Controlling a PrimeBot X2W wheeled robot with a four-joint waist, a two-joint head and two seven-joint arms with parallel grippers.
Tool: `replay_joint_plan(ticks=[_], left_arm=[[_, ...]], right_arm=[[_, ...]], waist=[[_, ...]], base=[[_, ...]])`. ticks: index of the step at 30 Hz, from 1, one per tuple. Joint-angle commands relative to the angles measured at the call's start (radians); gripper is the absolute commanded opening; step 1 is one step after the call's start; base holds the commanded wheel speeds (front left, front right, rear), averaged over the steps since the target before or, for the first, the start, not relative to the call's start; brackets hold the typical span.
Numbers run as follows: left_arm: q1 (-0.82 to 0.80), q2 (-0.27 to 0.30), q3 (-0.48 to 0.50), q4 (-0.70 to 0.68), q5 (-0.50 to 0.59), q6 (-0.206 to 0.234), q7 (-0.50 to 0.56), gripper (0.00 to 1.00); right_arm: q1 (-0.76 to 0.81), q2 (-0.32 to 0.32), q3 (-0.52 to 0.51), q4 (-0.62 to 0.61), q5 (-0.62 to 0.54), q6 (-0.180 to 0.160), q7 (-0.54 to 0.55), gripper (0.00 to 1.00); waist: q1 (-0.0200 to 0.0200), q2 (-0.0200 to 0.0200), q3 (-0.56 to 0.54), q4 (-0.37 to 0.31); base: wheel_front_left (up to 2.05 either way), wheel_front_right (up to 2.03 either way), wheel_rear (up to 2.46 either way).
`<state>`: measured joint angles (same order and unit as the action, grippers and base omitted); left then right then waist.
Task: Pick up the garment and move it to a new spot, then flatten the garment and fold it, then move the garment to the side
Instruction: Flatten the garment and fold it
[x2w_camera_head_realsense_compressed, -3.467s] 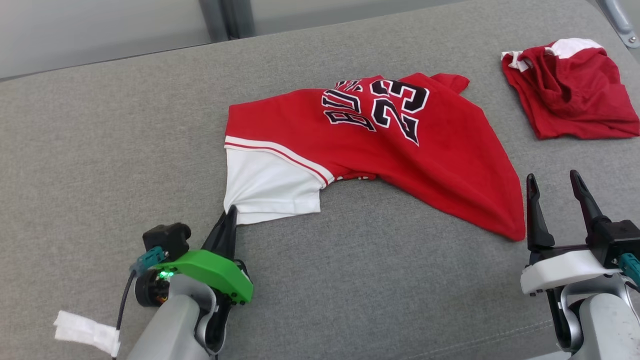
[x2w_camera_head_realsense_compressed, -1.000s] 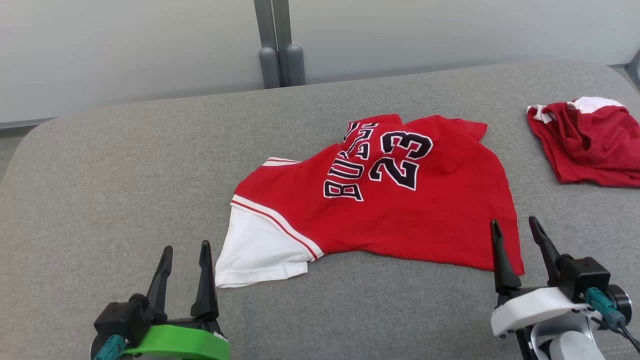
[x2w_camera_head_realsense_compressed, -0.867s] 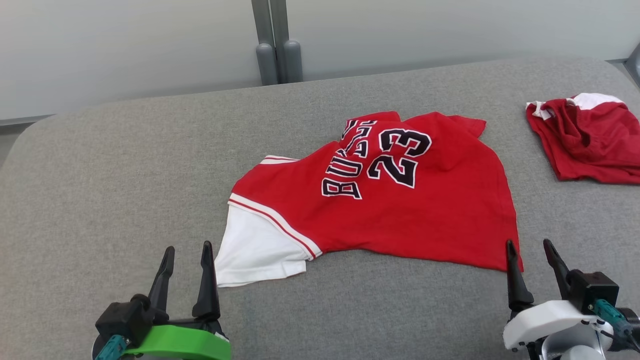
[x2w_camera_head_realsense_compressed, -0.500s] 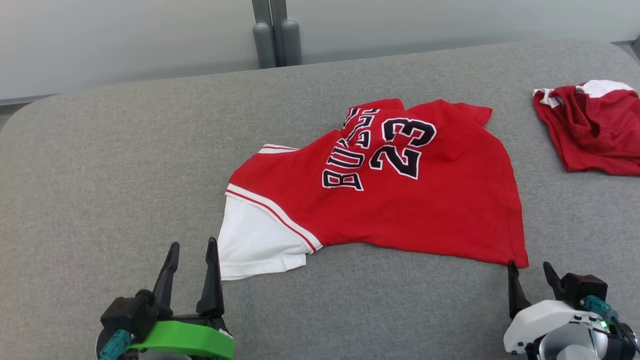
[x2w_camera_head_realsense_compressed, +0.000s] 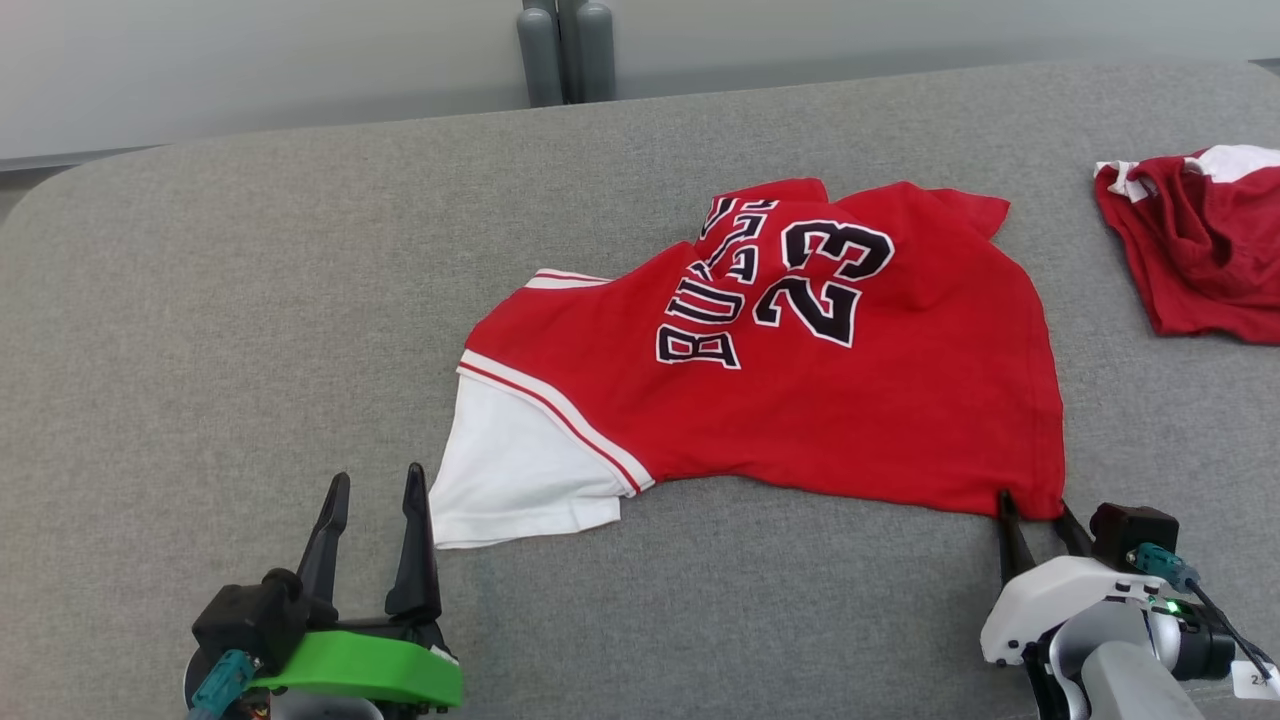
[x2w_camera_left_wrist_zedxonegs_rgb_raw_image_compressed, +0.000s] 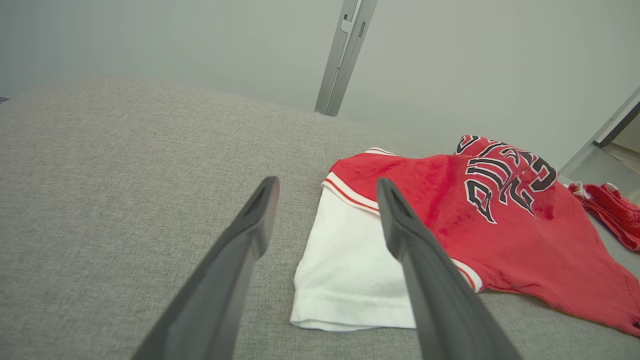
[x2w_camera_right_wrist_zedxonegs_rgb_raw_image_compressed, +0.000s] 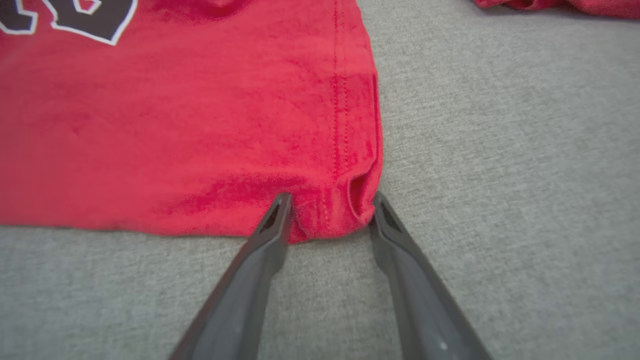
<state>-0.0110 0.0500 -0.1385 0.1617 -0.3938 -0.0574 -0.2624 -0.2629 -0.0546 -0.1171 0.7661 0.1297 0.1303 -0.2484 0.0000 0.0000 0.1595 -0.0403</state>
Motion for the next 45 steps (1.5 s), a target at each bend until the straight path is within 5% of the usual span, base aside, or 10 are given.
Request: replay_joint_plan(ticks=[1,13,29,31,35,45], left_arm=[[-0.016,0.001,0.0,0.001,0.002,-0.005,-0.003,1.0],[-0.023,0.002,-0.05,0.138,-0.054,-0.01,0.053,1.0],[-0.097,0.004,-0.089,0.297,-0.082,-0.022,0.098,1.0],[-0.11,0.004,-0.099,0.321,-0.082,-0.029,0.096,0.85],[-0.129,0.004,-0.116,0.351,-0.091,-0.042,0.072,0.03],[-0.15,0.003,-0.098,0.242,-0.133,-0.063,0.003,0.0]], right_arm=[[-0.007,0.007,0.012,0.017,0.013,0.001,0.005,0.0],[0.03,-0.042,-0.005,-0.152,0.027,0.0,-0.015,0.0],[0.071,-0.02,0.019,-0.266,0.04,0.0,0.007,0.0],[0.071,-0.019,0.019,-0.269,0.04,0.0,0.007,0.0],[0.072,-0.018,0.017,-0.277,0.041,0.0,0.004,0.0],[0.052,-0.032,0.011,-0.362,0.069,0.0,-0.009,0.0]], waist=[[0.0,0.0,0.0,-0.005],[0.0,0.0,0.004,-0.037],[0.0,0.0,0.018,-0.061],[0.0,0.0,0.018,-0.062],[0.0,0.0,0.014,-0.062],[0.0,0.0,-0.006,-0.054]], base=[[0.0,0.0,0.0],[0.0,0.0,0.0],[0.0,0.0,0.0],[0.0,0.0,0.0],[0.0,0.0,0.0],[0.0,0.0,0.0]])
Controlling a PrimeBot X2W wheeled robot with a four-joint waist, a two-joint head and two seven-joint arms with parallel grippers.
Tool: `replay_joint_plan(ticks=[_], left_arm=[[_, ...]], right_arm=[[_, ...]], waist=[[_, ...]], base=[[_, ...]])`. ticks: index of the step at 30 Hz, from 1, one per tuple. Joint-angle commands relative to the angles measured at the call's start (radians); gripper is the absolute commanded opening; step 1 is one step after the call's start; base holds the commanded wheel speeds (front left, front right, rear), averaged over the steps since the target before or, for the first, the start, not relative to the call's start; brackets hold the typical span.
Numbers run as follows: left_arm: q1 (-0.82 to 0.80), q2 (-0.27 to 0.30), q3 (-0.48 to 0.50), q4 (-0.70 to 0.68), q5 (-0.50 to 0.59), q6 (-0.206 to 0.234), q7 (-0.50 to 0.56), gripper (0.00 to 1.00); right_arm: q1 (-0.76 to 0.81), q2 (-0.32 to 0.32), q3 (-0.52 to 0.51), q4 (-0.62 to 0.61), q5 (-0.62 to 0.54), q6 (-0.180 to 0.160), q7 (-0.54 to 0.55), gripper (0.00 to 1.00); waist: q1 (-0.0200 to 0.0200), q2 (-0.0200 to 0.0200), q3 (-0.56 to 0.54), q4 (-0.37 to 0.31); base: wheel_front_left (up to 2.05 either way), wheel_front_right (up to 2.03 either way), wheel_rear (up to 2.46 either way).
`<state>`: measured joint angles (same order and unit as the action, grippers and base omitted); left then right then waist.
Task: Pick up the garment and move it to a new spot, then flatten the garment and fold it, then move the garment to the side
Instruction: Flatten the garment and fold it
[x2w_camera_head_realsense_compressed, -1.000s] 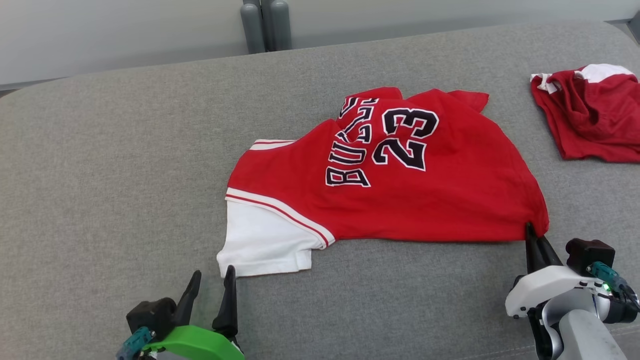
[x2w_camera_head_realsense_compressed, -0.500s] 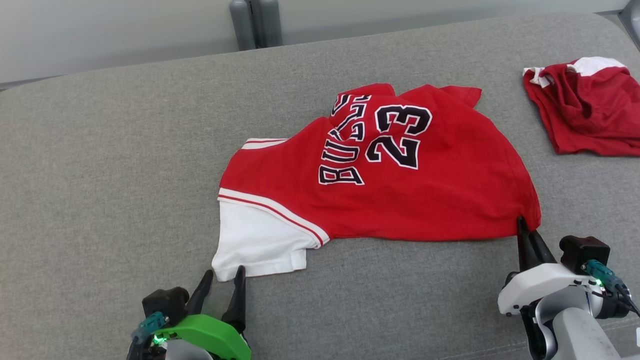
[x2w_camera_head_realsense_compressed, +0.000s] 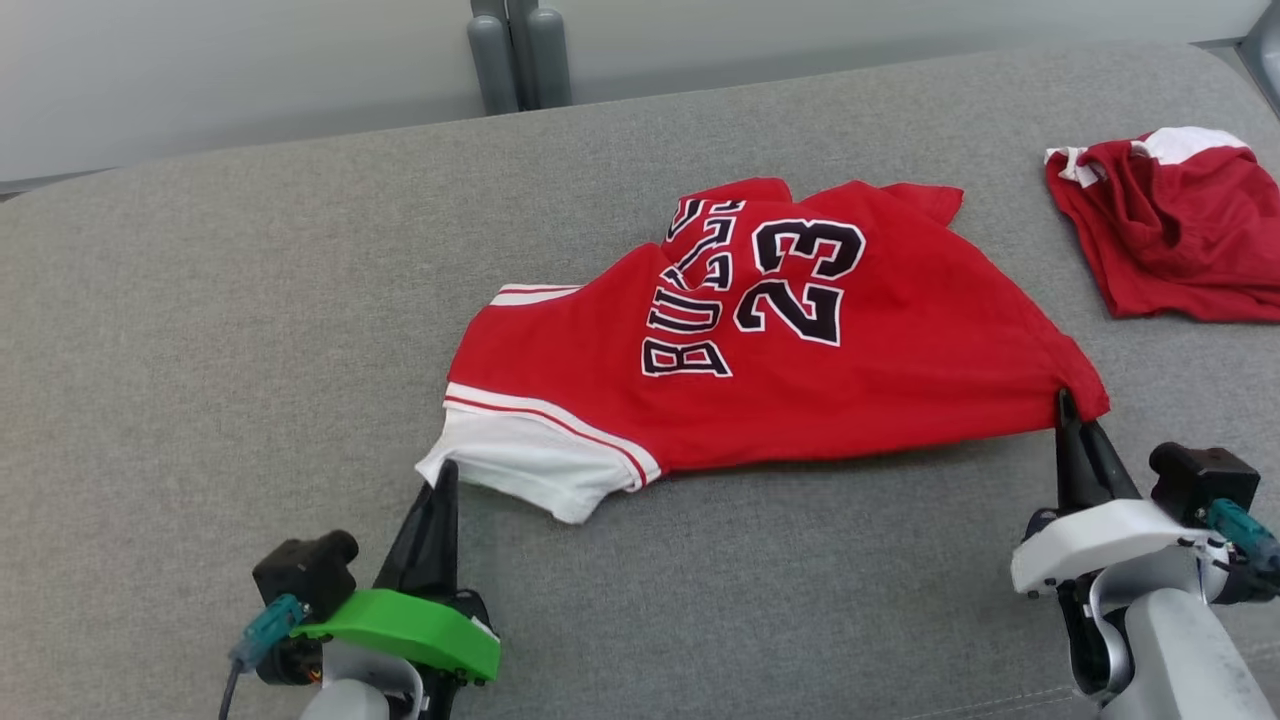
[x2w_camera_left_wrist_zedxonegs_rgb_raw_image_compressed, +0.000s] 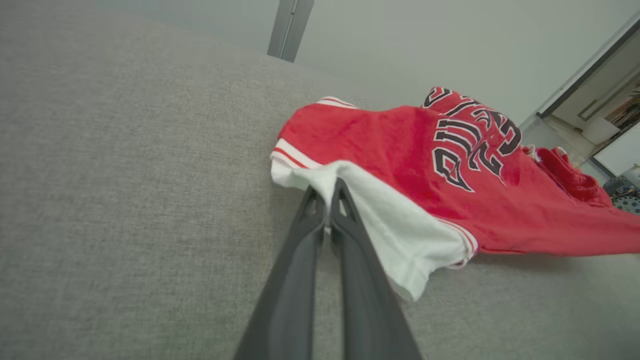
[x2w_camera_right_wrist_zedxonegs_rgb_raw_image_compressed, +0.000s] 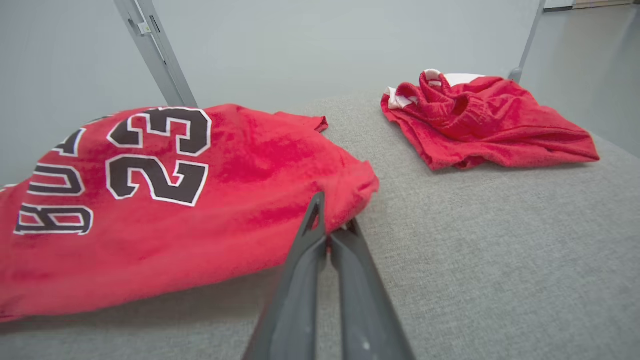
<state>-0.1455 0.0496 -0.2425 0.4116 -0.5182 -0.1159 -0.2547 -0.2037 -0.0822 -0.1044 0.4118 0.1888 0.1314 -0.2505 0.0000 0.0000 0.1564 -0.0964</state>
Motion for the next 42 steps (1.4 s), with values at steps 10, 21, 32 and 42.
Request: replay_joint_plan(ticks=[10,21,32,42], left_arm=[[0.008,0.003,0.082,-0.366,0.0,-0.011,-0.011,0.0],[0.029,0.054,0.107,-0.837,0.064,0.006,0.011,0.0],[-0.09,0.163,0.138,-1.172,0.12,0.024,0.19,0.0],[-0.393,0.222,0.138,-0.931,0.041,0.003,0.302,0.0]], right_arm=[[-0.003,-0.065,0.056,-0.313,0.147,-0.001,0.018,0.0],[0.058,-0.112,0.003,-0.769,0.237,-0.001,0.1,0.0],[0.062,-0.12,-0.063,-1.053,0.223,-0.001,0.213,0.0],[-0.174,-0.15,0.089,-0.858,0.264,-0.001,0.262,0.0]], waist=[[0.0,0.0,-0.05,0.0],[0.0,0.0,-0.109,-0.032],[0.0,0.0,-0.091,-0.041],[0.0,0.0,0.104,-0.008]], base=[[0.0,0.0,0.0],[0.0,0.0,0.0],[0.0,0.0,0.0],[0.0,0.0,0.0]])
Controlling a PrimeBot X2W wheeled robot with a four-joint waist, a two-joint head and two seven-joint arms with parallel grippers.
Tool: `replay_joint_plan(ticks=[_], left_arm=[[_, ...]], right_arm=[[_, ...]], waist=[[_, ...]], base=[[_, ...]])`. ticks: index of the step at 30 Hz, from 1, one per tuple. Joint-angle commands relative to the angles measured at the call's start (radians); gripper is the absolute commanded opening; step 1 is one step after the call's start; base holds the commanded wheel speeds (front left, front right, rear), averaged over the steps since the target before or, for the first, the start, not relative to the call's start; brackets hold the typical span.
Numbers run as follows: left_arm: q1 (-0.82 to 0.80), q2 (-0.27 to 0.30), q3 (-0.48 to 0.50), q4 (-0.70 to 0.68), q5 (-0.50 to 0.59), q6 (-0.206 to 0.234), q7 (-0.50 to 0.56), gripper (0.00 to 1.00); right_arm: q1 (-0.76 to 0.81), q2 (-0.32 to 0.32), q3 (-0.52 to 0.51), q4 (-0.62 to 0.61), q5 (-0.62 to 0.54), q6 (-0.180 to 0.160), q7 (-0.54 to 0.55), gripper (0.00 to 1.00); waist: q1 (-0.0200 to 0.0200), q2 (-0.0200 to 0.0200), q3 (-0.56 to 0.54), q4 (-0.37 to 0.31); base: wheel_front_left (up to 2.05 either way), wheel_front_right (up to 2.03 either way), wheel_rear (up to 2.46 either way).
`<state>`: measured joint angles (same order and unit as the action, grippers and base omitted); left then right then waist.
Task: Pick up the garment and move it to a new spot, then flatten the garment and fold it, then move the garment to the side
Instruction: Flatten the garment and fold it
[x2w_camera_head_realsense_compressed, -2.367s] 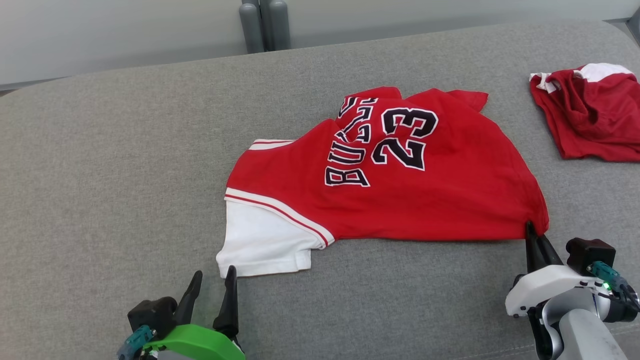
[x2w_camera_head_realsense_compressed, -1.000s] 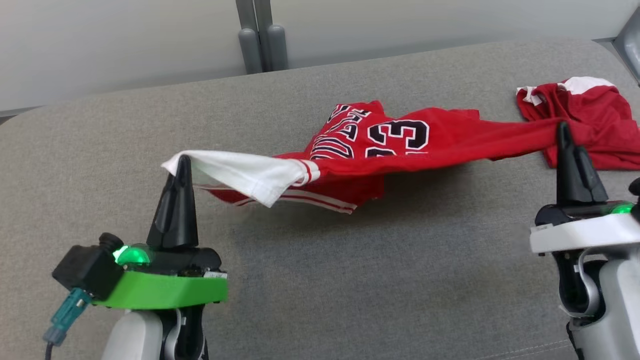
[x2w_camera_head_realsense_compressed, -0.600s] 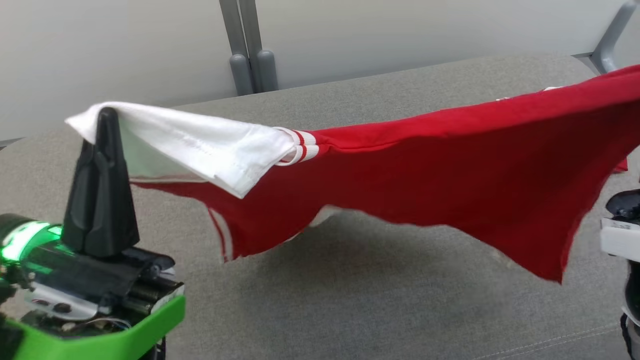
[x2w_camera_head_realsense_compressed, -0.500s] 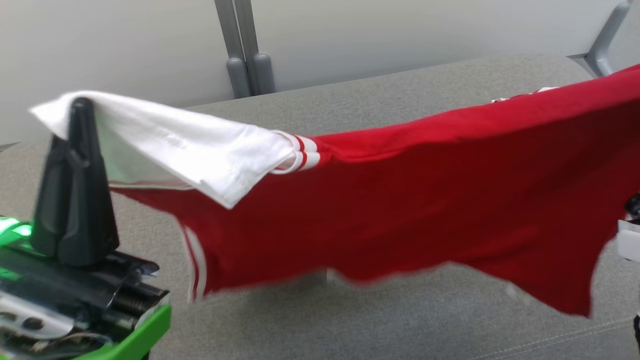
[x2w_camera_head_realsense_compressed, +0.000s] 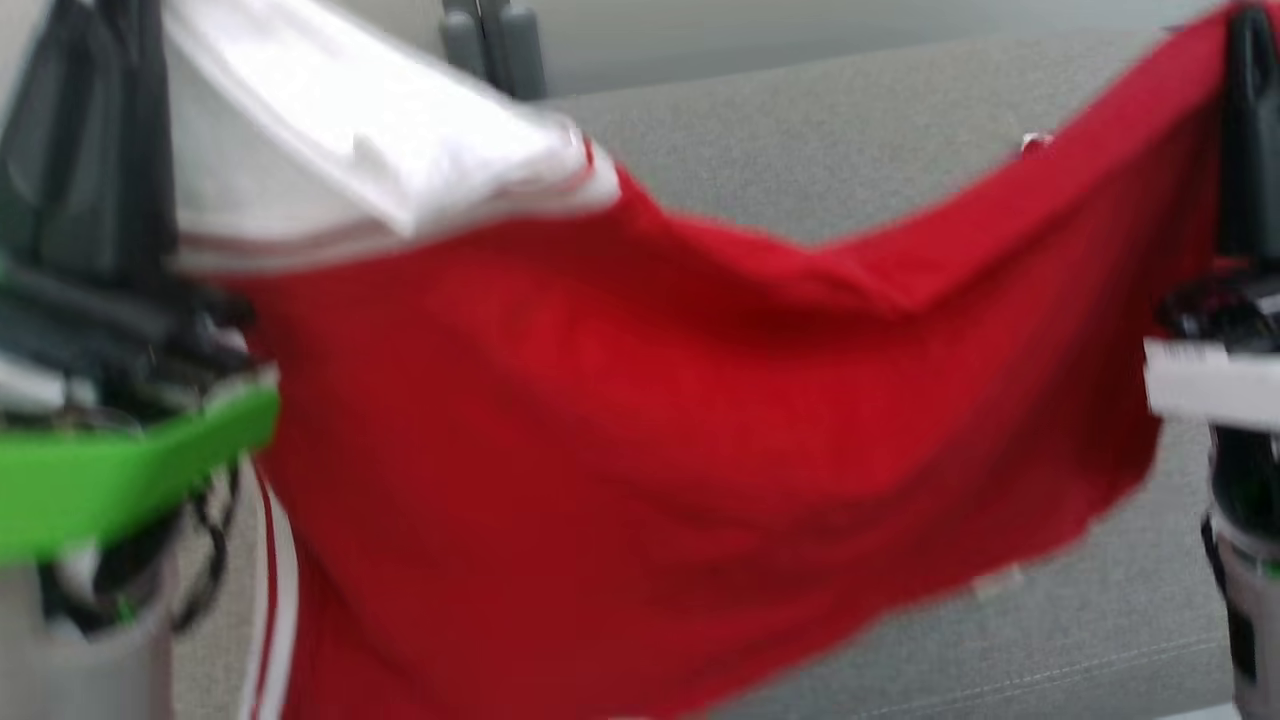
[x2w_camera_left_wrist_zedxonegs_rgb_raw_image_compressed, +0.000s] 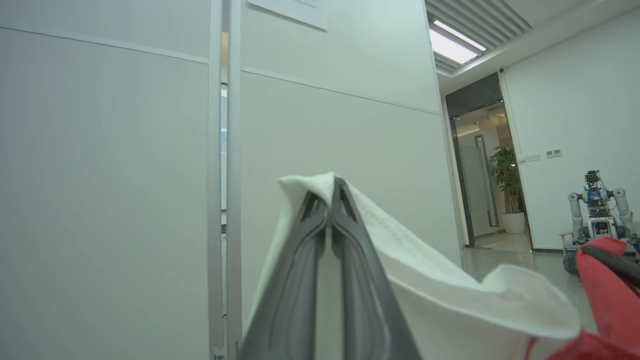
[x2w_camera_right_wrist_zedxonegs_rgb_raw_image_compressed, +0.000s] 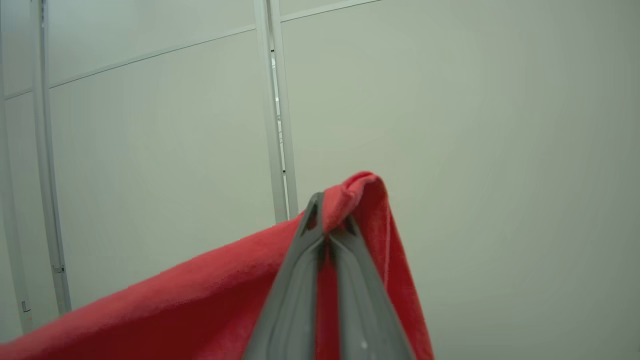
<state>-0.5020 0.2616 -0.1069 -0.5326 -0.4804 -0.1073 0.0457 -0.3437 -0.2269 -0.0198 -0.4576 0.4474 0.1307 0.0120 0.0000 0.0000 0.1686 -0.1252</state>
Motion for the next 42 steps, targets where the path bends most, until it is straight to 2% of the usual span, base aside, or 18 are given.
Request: replay_joint_plan(ticks=[1,6,10,13,15,20,22,27,33,37,42], left_arm=[[-0.092,0.021,-0.001,0.055,0.004,-0.007,0.007,0.0],[-0.487,0.097,-0.044,0.366,0.064,-0.019,0.01,0.0],[-0.76,0.109,-0.064,0.646,0.133,-0.021,-0.068,0.0],[-0.906,0.089,-0.077,0.813,0.176,-0.007,-0.143,0.0],[-0.981,0.054,-0.081,0.905,0.186,0.006,-0.195,0.0],[-0.996,-0.011,-0.095,1.096,0.166,0.002,-0.276,0.0],[-0.965,-0.028,-0.098,1.146,0.152,-0.003,-0.294,0.0],[-0.87,-0.043,-0.102,1.2,0.124,-0.016,-0.312,0.0],[-0.741,-0.043,-0.079,1.124,0.068,-0.023,-0.311,0.0],[-0.653,-0.01,-0.13,1.032,0.015,-0.023,-0.312,0.0],[-0.528,0.042,-0.12,0.914,-0.052,-0.023,-0.311,0.0]], right_arm=[[-0.09,-0.012,0.018,0.05,0.005,0.0,-0.003,0.0],[-0.487,-0.031,0.093,0.339,-0.043,0.0,-0.041,0.0],[-0.787,0.0,0.136,0.639,-0.123,0.0,-0.126,0.0],[-0.959,0.027,0.128,0.856,-0.193,0.0,-0.193,0.0],[-1.056,0.042,0.1,0.979,-0.239,0.0,-0.227,0.0],[-1.122,0.094,0.068,1.189,-0.327,0.0,-0.273,0.0],[-1.1,0.102,0.064,1.24,-0.339,0.0,-0.278,0.0],[-1.009,0.117,0.066,1.276,-0.337,0.0,-0.278,0.0],[-0.91,0.122,0.114,1.266,-0.255,0.0,-0.278,0.0],[-0.853,0.104,0.172,1.223,-0.157,0.0,-0.278,0.0],[-0.782,0.086,0.21,1.17,-0.073,0.0,-0.277,0.0]], waist=[[0.0,0.0,0.114,0.025],[0.0,0.0,0.233,0.04],[0.0,0.0,0.275,0.037],[0.0,0.0,0.288,0.045],[0.0,0.0,0.315,0.063],[0.0,0.0,0.392,0.099],[0.0,0.0,0.417,0.107],[0.0,0.0,0.465,0.115],[0.0,0.0,0.483,0.102],[0.0,0.0,0.478,0.089],[0.0,0.0,0.452,0.074]], base=[[0.0,0.0,0.0],[0.0,0.0,0.0],[0.0,0.0,0.0],[0.0,0.0,0.0],[0.0,0.0,0.0],[0.0,0.0,0.0],[0.0,0.0,0.0],[0.0,0.0,0.0],[0.0,0.0,0.0],[0.0,0.0,0.0],[0.0,0.0,0.0]])
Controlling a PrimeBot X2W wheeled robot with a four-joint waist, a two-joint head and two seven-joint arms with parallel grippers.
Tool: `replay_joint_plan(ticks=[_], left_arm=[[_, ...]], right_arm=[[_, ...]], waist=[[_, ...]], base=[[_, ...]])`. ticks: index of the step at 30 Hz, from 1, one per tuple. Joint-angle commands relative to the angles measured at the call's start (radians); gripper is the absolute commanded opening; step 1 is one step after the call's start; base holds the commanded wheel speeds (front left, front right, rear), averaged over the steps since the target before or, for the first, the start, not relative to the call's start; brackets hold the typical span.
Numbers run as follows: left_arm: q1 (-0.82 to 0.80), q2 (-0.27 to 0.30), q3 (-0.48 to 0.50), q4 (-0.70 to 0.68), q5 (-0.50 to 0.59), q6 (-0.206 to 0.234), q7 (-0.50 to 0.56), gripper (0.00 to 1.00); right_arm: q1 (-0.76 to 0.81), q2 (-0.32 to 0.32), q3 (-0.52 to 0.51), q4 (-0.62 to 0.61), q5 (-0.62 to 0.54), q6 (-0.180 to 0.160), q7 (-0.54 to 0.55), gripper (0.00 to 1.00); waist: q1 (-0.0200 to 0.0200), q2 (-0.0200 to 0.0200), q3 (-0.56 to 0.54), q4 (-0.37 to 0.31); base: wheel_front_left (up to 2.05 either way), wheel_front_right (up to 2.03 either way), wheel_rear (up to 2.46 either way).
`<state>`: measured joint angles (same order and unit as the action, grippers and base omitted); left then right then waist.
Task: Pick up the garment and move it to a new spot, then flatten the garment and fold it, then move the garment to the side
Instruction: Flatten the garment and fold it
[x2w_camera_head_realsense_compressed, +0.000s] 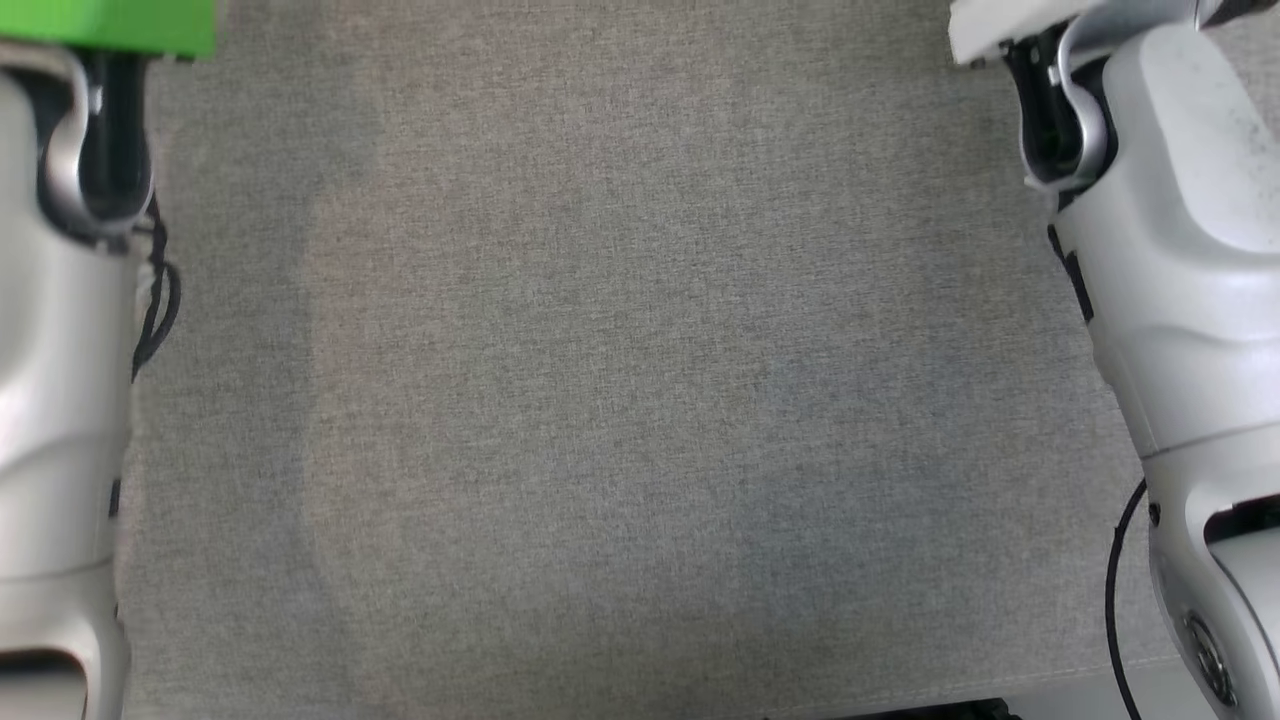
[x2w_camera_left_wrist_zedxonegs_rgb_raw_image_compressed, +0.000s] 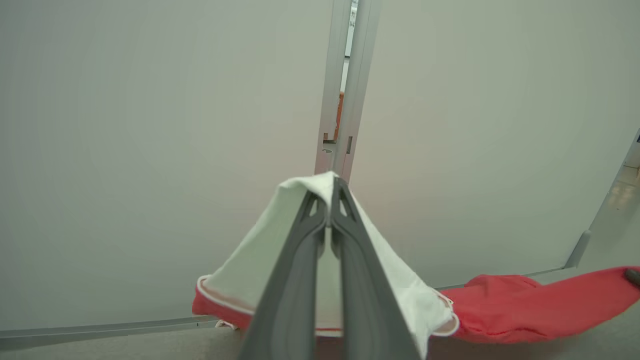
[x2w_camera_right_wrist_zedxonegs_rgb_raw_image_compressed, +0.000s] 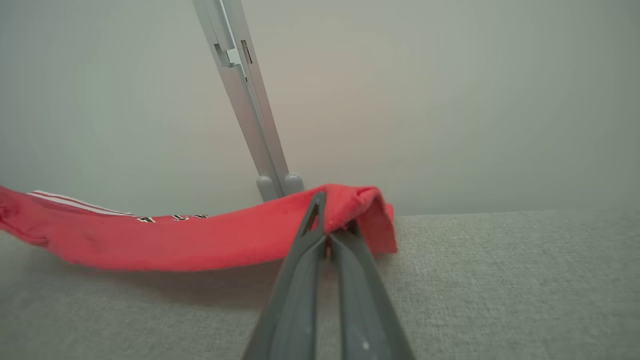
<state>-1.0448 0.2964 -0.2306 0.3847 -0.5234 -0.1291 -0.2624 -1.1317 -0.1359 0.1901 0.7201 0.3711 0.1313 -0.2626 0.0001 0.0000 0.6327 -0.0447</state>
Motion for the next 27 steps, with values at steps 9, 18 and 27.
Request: replay_joint_plan(ticks=[9,18,27], left_arm=[[0.358,0.014,0.099,-0.238,-0.045,-0.002,-0.003,0.0],[0.729,-0.092,0.17,-0.401,-0.048,-0.002,-0.003,0.0],[0.972,-0.177,0.168,-0.491,-0.055,-0.002,-0.003,0.0]], right_arm=[[0.193,-0.029,-0.005,-0.143,0.102,-0.001,-0.003,0.0],[0.488,-0.039,-0.067,-0.309,0.147,-0.001,-0.003,0.0],[0.766,-0.006,-0.16,-0.46,0.139,-0.001,-0.003,0.0]], waist=[[-0.0001,0.0,-0.11,-0.005],[-0.0001,0.0,-0.251,0.023],[-0.0001,0.0,-0.373,0.052]], base=[[0.0,0.0,0.0],[0.0,0.0,0.0],[0.0,0.0,0.0]])
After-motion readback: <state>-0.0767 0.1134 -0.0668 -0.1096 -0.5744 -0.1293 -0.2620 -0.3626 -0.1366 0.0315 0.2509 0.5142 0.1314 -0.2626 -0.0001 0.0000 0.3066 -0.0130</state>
